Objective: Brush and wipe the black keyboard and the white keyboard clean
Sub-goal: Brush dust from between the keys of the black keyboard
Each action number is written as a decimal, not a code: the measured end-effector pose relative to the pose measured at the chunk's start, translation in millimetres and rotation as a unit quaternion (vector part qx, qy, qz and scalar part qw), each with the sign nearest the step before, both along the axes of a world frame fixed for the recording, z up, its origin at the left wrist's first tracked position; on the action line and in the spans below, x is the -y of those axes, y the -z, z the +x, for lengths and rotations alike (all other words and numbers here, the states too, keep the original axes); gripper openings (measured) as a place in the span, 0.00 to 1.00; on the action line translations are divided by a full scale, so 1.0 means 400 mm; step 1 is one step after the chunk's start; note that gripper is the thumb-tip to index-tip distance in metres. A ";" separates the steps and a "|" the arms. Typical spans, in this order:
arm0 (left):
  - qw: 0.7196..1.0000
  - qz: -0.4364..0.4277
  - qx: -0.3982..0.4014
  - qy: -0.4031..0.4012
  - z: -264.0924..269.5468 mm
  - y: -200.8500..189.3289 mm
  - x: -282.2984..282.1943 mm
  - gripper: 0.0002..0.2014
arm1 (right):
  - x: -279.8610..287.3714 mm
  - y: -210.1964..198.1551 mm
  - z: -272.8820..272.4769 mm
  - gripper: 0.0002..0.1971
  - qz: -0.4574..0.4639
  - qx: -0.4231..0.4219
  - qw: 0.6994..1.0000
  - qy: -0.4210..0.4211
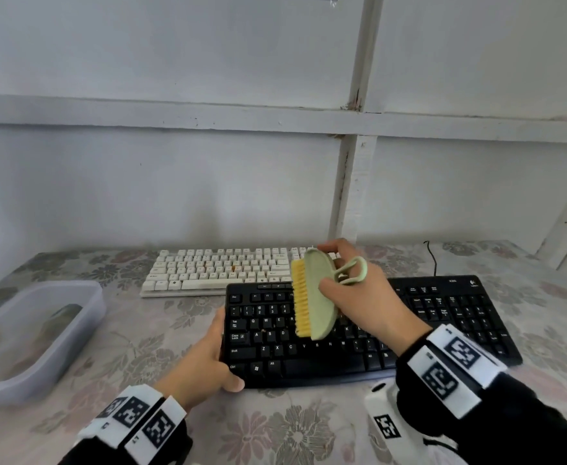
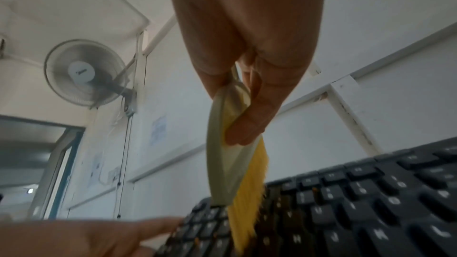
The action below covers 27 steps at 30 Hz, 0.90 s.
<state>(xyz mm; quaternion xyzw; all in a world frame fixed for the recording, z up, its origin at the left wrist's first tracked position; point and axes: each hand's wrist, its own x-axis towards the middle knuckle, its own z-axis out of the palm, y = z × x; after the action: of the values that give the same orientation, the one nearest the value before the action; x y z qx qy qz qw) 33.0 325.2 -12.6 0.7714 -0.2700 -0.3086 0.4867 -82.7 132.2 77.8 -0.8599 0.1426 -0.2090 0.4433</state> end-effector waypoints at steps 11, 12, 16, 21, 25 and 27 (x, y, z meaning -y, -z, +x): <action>1.000 0.000 0.003 -0.008 0.003 0.003 -0.001 0.53 | -0.010 0.015 -0.042 0.17 0.018 -0.035 0.999 -0.026; 1.000 0.000 0.004 -0.007 0.001 -0.001 -0.001 0.53 | -0.008 0.008 -0.028 0.18 0.024 -0.015 0.999 -0.017; 1.000 0.000 0.005 -0.012 0.000 0.001 0.000 0.55 | -0.013 0.015 0.009 0.19 0.017 -0.001 1.000 -0.006; 1.000 -0.003 0.013 -0.017 0.006 0.008 0.001 0.54 | -0.038 0.065 -0.033 0.16 -0.010 -0.073 0.995 -0.063; 1.000 -0.003 0.012 -0.009 0.007 0.011 0.001 0.54 | -0.032 0.045 -0.050 0.17 0.013 -0.072 0.996 -0.056; 1.000 -0.003 0.011 -0.008 0.008 0.012 0.001 0.54 | -0.028 0.026 -0.034 0.18 0.032 -0.030 0.998 -0.037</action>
<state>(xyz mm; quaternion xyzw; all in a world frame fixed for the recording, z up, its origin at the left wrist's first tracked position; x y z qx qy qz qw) 36.0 324.9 -17.4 0.7754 -0.2701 -0.2960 0.4881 -96.1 143.3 67.5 -0.8561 0.1307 -0.1619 0.4732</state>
